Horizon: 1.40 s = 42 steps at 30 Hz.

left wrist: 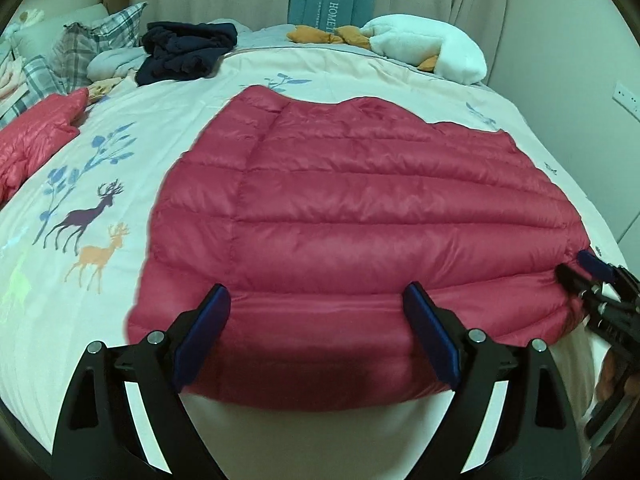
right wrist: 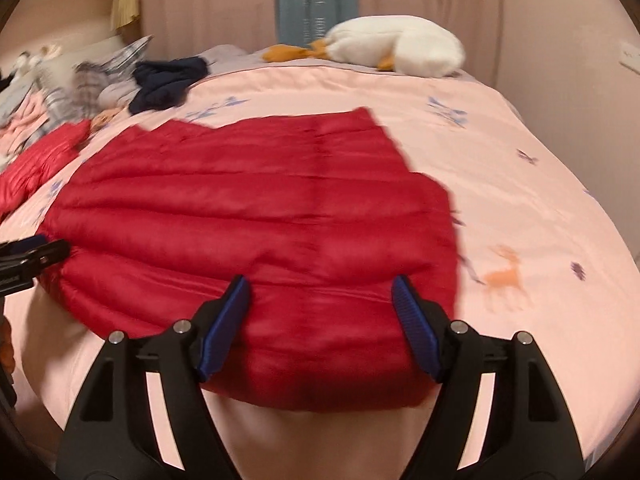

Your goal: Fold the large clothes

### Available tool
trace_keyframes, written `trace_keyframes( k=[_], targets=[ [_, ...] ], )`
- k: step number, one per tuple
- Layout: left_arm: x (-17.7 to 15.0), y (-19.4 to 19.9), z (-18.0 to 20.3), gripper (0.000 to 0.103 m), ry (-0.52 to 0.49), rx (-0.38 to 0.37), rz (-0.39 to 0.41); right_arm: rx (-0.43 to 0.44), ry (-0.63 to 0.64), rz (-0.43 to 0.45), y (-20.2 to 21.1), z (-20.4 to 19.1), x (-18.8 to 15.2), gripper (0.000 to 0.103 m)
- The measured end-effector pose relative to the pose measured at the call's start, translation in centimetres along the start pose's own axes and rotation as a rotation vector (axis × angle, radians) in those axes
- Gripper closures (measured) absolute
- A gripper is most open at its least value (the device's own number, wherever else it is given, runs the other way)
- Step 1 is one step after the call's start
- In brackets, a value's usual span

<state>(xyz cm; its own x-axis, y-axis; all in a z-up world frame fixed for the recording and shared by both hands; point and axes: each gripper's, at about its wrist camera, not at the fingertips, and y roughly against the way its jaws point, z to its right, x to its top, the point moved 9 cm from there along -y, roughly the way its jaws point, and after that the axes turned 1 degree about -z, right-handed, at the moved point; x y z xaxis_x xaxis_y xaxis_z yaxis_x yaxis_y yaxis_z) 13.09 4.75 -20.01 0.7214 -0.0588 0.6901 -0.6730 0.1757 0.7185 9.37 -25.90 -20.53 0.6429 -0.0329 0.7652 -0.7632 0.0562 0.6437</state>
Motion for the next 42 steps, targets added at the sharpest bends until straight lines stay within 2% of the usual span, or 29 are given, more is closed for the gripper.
trace_keyframes(
  k=[2, 7, 13, 15, 17, 19, 21, 25, 30, 33, 38, 42],
  targets=[
    [-0.1, 0.6, -1.0, 0.013, 0.003, 0.025, 0.003, -0.038, -0.031, -0.009, 0.4, 1.9, 0.0, 0.027],
    [0.4, 2.1, -3.9, 0.013, 0.063, 0.067, 0.000, -0.057, -0.101, -0.005, 1.4, 4.4, 0.0, 0.027],
    [1.4, 3.7, -5.4, 0.013, 0.108, 0.066, -0.003, -0.008, -0.135, 0.010, 2.7, 4.2, 1.1, 0.023],
    [1.9, 4.2, -5.2, 0.013, 0.103, 0.063, 0.006, 0.014, -0.129, 0.013, 3.1, 3.4, 1.5, 0.020],
    [2.4, 5.1, -4.7, 0.012, 0.094, 0.058, 0.015, 0.051, -0.106, 0.005, 3.8, 2.0, 2.0, 0.013],
    [2.8, 5.9, -4.1, 0.005, 0.086, 0.047, 0.025, 0.077, -0.079, -0.007, 4.5, 0.6, 2.5, 0.006],
    [3.5, 6.9, -3.4, 0.004, 0.076, 0.036, 0.038, 0.097, -0.056, -0.018, 5.2, -0.7, 3.0, 0.002],
    [4.8, 8.5, -2.3, 0.001, 0.063, 0.042, 0.027, 0.114, -0.044, -0.045, 7.6, -3.1, 4.8, 0.002],
    [7.0, 11.8, -0.7, 0.001, 0.084, 0.015, 0.024, 0.081, 0.011, 0.002, 11.9, -5.5, 7.7, 0.002],
    [8.4, 14.3, 0.7, 0.001, 0.049, 0.036, 0.054, 0.075, 0.015, 0.008, 14.0, -6.5, 8.8, 0.002],
    [9.1, 17.2, 3.0, 0.001, -0.008, -0.016, 0.070, 0.109, -0.022, 0.018, 15.9, -6.8, 9.1, 0.002],
    [8.6, 18.3, 4.1, 0.001, -0.044, 0.011, 0.074, 0.102, -0.002, 0.020, 16.2, -7.1, 8.3, 0.002]
  ],
)
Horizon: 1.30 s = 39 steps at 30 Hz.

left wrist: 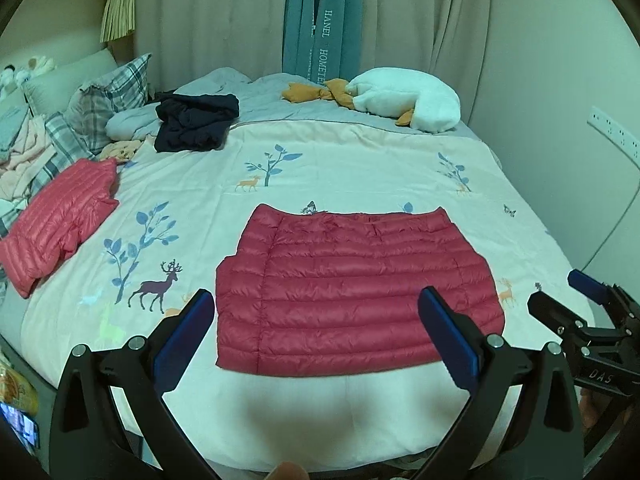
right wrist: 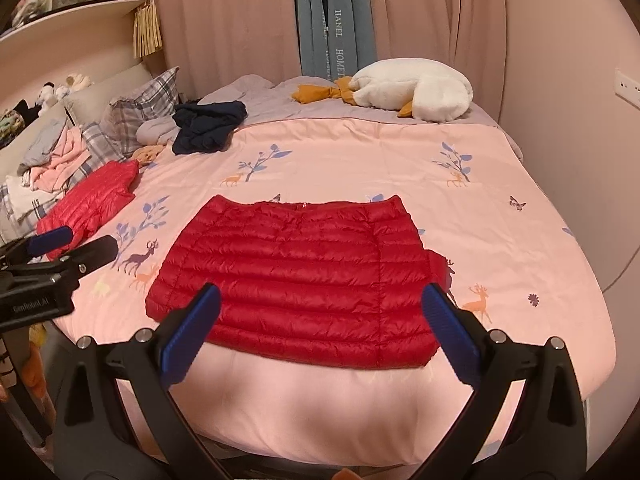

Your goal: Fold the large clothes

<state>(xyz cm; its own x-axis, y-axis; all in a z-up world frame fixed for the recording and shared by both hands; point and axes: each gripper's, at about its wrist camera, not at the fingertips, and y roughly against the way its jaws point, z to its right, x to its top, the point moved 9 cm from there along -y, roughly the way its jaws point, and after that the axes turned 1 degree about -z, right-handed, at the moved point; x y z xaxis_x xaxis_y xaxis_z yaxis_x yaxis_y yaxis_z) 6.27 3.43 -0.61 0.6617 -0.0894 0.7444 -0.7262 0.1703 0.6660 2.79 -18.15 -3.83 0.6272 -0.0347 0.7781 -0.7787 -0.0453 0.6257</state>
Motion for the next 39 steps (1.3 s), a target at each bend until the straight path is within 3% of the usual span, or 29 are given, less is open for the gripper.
trace_keyframes(
  k=[4, 39],
  targets=[
    [-1.0, 0.0, 0.7, 0.001, -0.043, 0.055, -0.004, -0.008, -0.015, -0.018, -0.6, 0.2, -0.6, 0.002],
    [-2.7, -1.6, 1.4, 0.001, -0.054, 0.070, -0.060, -0.030, -0.013, -0.043, -1.8, 0.6, -1.6, 0.002]
  ],
)
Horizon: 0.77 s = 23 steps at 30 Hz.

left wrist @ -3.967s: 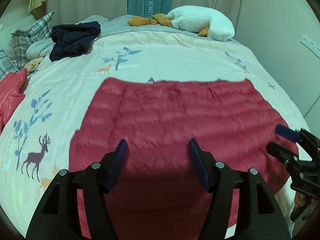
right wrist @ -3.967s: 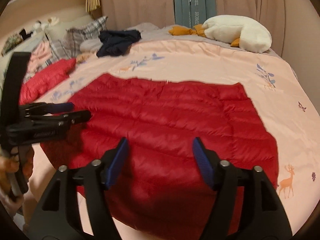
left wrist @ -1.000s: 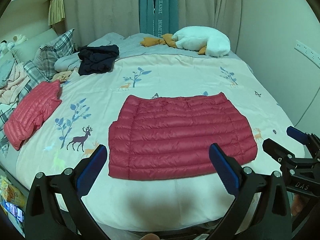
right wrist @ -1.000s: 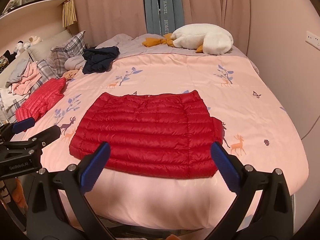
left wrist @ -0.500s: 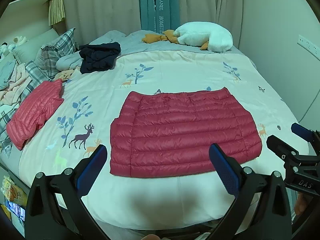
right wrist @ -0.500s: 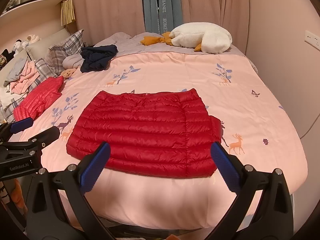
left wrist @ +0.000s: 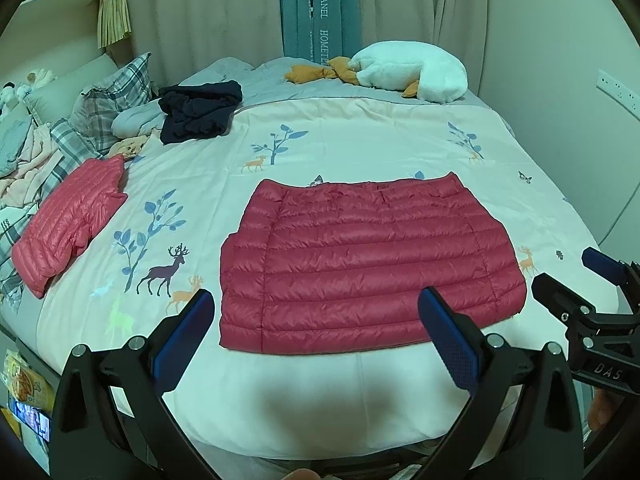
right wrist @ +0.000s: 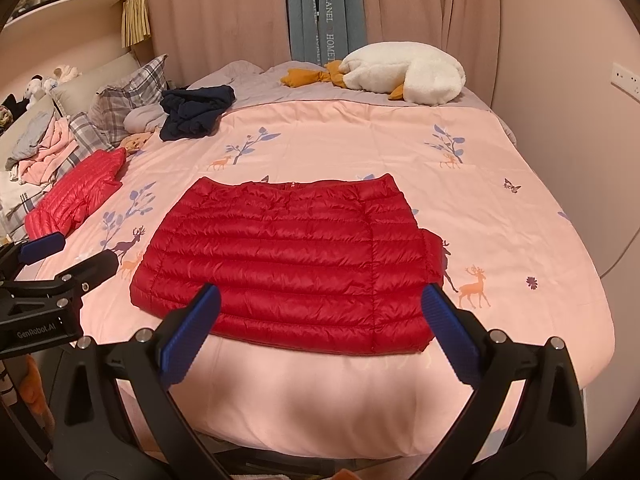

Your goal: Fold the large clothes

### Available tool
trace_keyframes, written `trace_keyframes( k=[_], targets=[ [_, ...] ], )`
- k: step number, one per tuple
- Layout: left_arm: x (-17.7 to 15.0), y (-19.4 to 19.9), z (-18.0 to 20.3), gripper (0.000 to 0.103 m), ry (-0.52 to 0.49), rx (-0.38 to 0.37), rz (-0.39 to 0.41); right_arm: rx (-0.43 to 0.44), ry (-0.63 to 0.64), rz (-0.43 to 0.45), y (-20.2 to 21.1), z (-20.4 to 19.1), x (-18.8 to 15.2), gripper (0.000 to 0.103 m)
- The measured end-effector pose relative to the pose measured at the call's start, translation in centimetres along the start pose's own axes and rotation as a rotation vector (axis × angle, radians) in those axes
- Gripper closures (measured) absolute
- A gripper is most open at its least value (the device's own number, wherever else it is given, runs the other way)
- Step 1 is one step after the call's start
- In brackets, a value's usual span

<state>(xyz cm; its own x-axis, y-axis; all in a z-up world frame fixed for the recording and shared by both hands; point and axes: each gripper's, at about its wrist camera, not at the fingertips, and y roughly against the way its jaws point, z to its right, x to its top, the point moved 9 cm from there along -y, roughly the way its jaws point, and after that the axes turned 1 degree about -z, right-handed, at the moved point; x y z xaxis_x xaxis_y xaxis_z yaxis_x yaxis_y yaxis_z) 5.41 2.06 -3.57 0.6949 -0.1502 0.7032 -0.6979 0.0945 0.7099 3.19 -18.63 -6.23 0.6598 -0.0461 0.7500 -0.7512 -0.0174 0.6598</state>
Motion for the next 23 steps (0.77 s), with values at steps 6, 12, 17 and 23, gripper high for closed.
trace_keyframes(
  k=[6, 12, 17, 23],
  targets=[
    [-0.02, -0.05, 0.11, 0.001, -0.003, -0.002, -0.002, -0.002, 0.000, -0.001, -0.01, 0.03, -0.01, 0.002],
    [-0.08, -0.02, 0.20, 0.001, -0.007, -0.002, -0.001, -0.002, 0.002, -0.004, -0.20, -0.18, -0.15, 0.002],
    [-0.03, -0.06, 0.28, 0.001, -0.008, 0.002, 0.001, 0.002, 0.005, 0.001, -0.19, -0.38, -0.19, 0.002],
    [0.00, -0.40, 0.17, 0.001, 0.007, 0.004, -0.007, 0.004, 0.002, -0.001, -0.21, -0.33, -0.20, 0.002]
  ],
)
